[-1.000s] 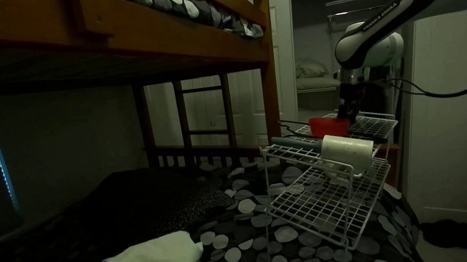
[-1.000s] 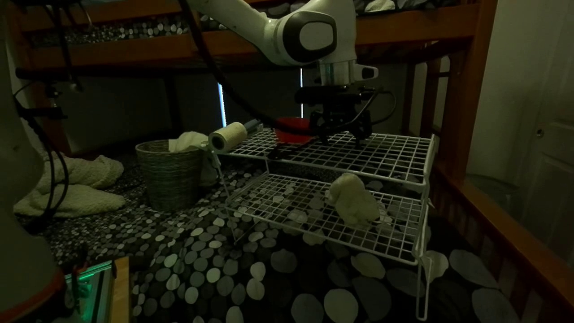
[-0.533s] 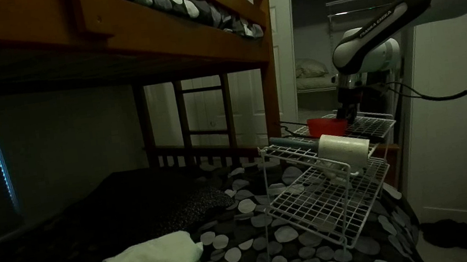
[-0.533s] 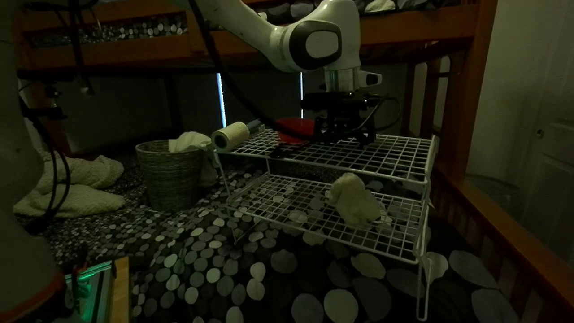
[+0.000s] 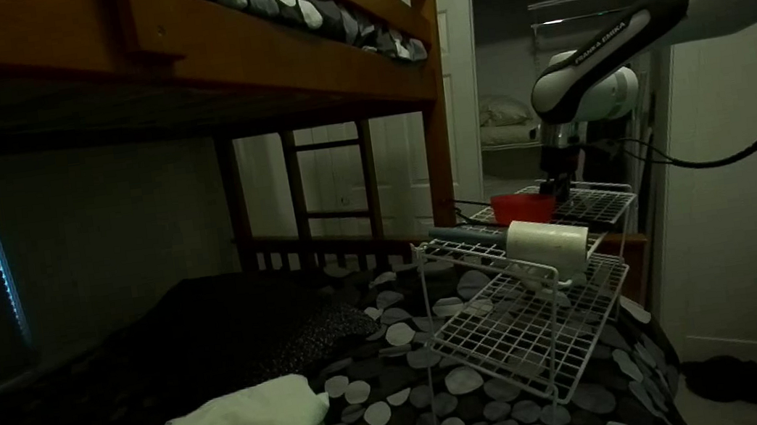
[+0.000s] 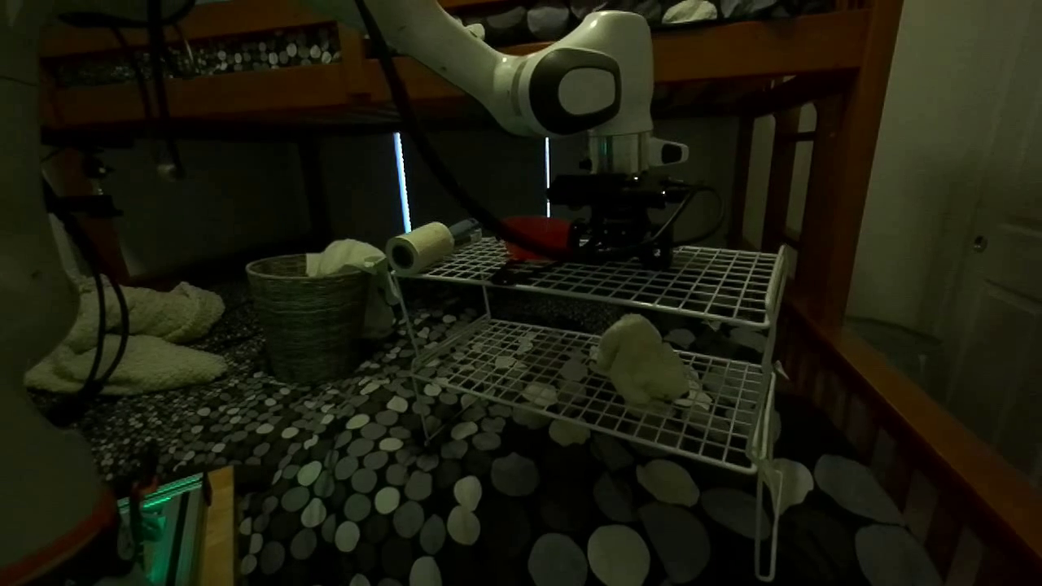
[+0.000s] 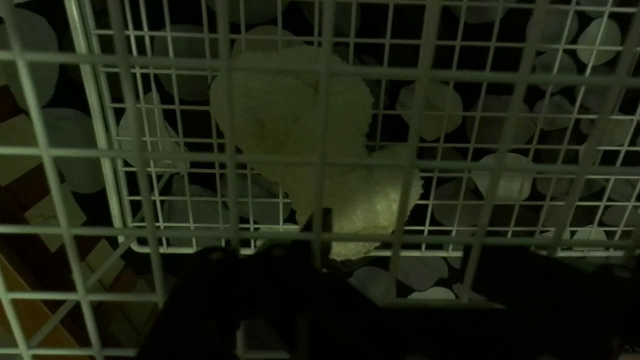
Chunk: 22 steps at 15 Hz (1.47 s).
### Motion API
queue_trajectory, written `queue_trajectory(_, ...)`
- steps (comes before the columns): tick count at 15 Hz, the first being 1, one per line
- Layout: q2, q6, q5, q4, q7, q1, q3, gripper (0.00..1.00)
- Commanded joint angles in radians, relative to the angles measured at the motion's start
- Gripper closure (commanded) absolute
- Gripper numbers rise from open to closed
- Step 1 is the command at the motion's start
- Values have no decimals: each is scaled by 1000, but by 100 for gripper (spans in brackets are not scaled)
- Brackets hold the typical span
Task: Turn the white rack to the right
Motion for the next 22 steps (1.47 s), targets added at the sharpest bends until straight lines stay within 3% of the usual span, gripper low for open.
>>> queue_trajectory(1,35,-83,69,27,-51,-22,12,63)
queue_trajectory(6,56,-210,203,119,-76,-62,17,75)
queue_trajectory(12,73,-302,237,202,-42,-70,21,75)
queue_trajectory(17,84,-358,230,293,64,-63,24,75)
queue_trajectory(19,46,-331,260,277,53,-76,34,75)
queue_trajectory(20,97,-253,136,252,51,-53,8,50)
queue_trajectory(21,95,-254,149,257,54,-53,8,50)
queue_trajectory(22,92,-258,158,260,56,-53,9,75)
